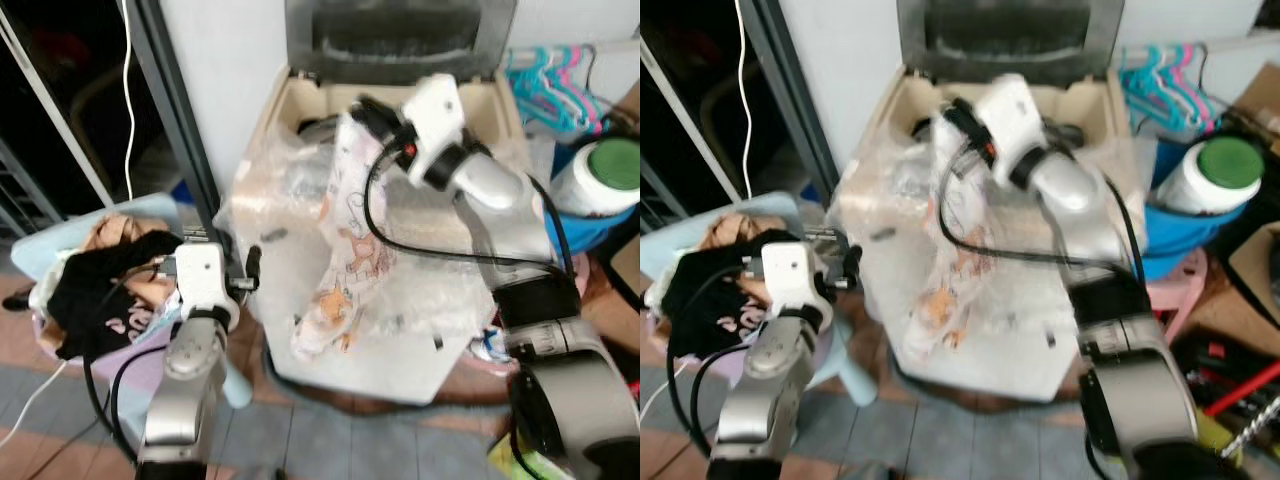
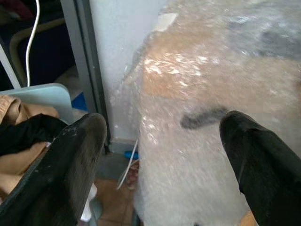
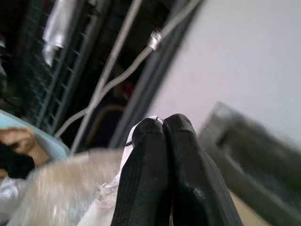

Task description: Clothes washing

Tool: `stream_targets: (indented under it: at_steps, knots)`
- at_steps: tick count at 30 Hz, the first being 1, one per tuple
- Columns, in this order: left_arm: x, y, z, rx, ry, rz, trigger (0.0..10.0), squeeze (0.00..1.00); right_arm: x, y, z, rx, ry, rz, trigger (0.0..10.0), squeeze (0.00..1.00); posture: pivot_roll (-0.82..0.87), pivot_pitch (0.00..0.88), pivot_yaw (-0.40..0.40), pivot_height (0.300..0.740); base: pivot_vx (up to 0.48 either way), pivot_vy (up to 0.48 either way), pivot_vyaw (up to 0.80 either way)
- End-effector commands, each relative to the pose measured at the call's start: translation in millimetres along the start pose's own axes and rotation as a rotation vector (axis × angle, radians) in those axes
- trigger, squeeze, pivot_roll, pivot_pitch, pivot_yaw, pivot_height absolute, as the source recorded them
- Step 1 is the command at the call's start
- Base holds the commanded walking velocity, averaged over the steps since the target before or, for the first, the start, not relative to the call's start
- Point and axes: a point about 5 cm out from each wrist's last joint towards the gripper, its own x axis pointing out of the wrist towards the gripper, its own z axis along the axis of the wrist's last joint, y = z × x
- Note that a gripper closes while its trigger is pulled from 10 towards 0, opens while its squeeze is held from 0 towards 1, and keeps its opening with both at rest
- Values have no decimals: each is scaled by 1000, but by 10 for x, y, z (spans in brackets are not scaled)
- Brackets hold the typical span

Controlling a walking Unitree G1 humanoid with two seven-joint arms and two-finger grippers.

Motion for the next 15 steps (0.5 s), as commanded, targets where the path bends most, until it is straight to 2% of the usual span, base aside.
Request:
stream_targets:
  at_steps: [1, 4, 5, 7, 9, 11, 12, 13, 14, 15]
  knots:
    - [7, 72, -11, 2, 6, 34, 10000, 0, 121, -88, 115, -10, -25, 10, 10000, 0, -42, 0, 39, 740, 409, 0, 0]
    - [8, 62, -9, -1, 6, 37, 10000, 0, 176, -471, 395, -63, -107, -197, 10000, 0, -38, 0, 35, 740, 361, 0, 0]
    - [6, 57, -13, -5, 9, 39, 10000, 0, 141, -712, 594, -117, -165, -364, 10000, 0, -36, 0, 32, 740, 0, 0, 0]
    - [-5, 51, -21, -5, 13, 40, 10000, 0, -103, -1229, 1145, -281, -303, -718, 10000, 0, -36, 0, 27, 740, 0, 0, 0]
    - [-6, 53, -28, -5, 15, 42, 10000, 0, -141, -1262, 1173, -334, -298, -741, 10000, 0, -38, 0, 25, 740, 0, 0, 0]
    - [-4, 41, -38, -8, 21, 41, 10000, 0, -98, -1126, 816, -364, -168, -672, 10000, 0, -42, 0, 23, 740, 0, 0, 0]
    - [-4, 41, -38, -8, 21, 41, 10000, 0, -98, -1126, 816, -364, -168, -672, 10000, 0, -42, 0, 23, 740, 0, 0, 0]
    - [-2, 16, -38, -11, 23, 34, 10000, 0, -87, -874, 195, -275, 55, -564, 10000, 0, -41, 0, 25, 740, 0, 0, 0]
    - [-4, 12, -37, -10, 23, 32, 10000, 0, -115, -762, -29, -224, 118, -535, 10000, 0, -41, 0, 27, 740, 0, 0, 0]
    - [-6, 10, -36, -9, 23, 31, 10000, 0, -138, -692, -159, -194, 151, -521, 10000, 0, -40, 0, 27, 740, 0, 0, 0]
